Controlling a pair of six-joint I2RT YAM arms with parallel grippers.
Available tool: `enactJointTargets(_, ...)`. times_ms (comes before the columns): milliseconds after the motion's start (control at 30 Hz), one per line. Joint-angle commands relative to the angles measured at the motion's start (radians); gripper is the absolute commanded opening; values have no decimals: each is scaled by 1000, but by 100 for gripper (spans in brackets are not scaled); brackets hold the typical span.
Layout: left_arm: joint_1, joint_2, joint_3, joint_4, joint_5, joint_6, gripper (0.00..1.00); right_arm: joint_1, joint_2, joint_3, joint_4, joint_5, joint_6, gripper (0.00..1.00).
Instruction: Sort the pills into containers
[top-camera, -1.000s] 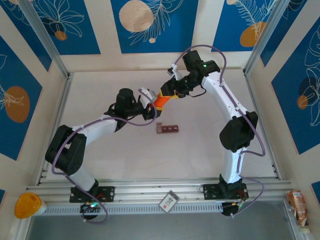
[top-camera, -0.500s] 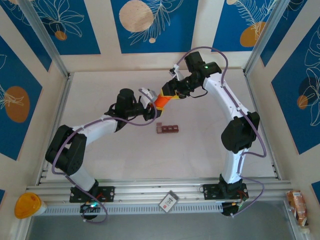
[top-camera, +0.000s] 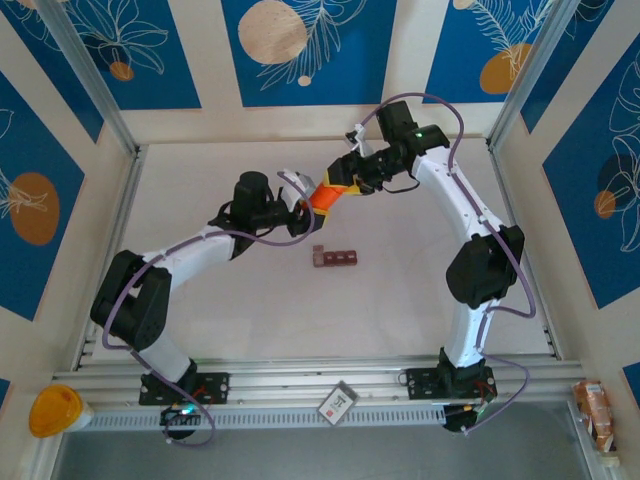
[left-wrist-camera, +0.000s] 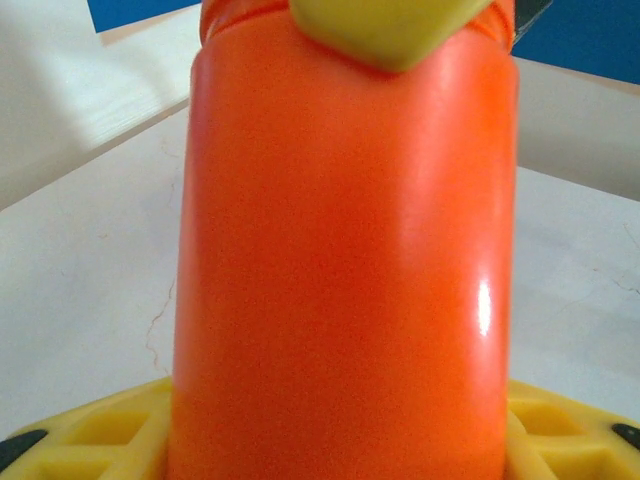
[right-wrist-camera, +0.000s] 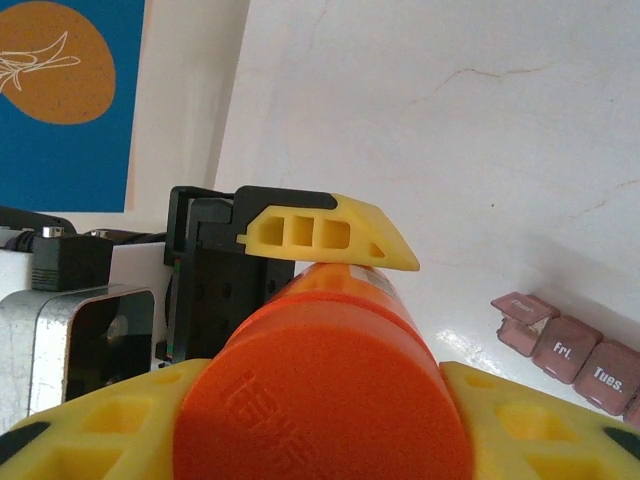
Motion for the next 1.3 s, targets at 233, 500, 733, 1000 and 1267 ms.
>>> enactJointTargets(233, -8, -19, 26, 2, 35, -8, 0, -19, -50, -7, 67, -38, 48, 71)
enactJointTargets(500, -7, -30, -4, 39, 0, 2, 0, -36, -111, -33, 137, 48, 120, 89)
enactJointTargets(733, -7, -36, -4, 43, -57, 11, 0, -6, -205, -156, 257, 268, 275, 89)
enactJointTargets(1000, -8, -31, 1, 46, -77, 18, 0, 71, -200, -189, 305, 336, 323, 89)
enactJointTargets(1267, -8, -32, 1, 35, -74, 18, 0, 97, -175, -193, 334, 320, 331, 81)
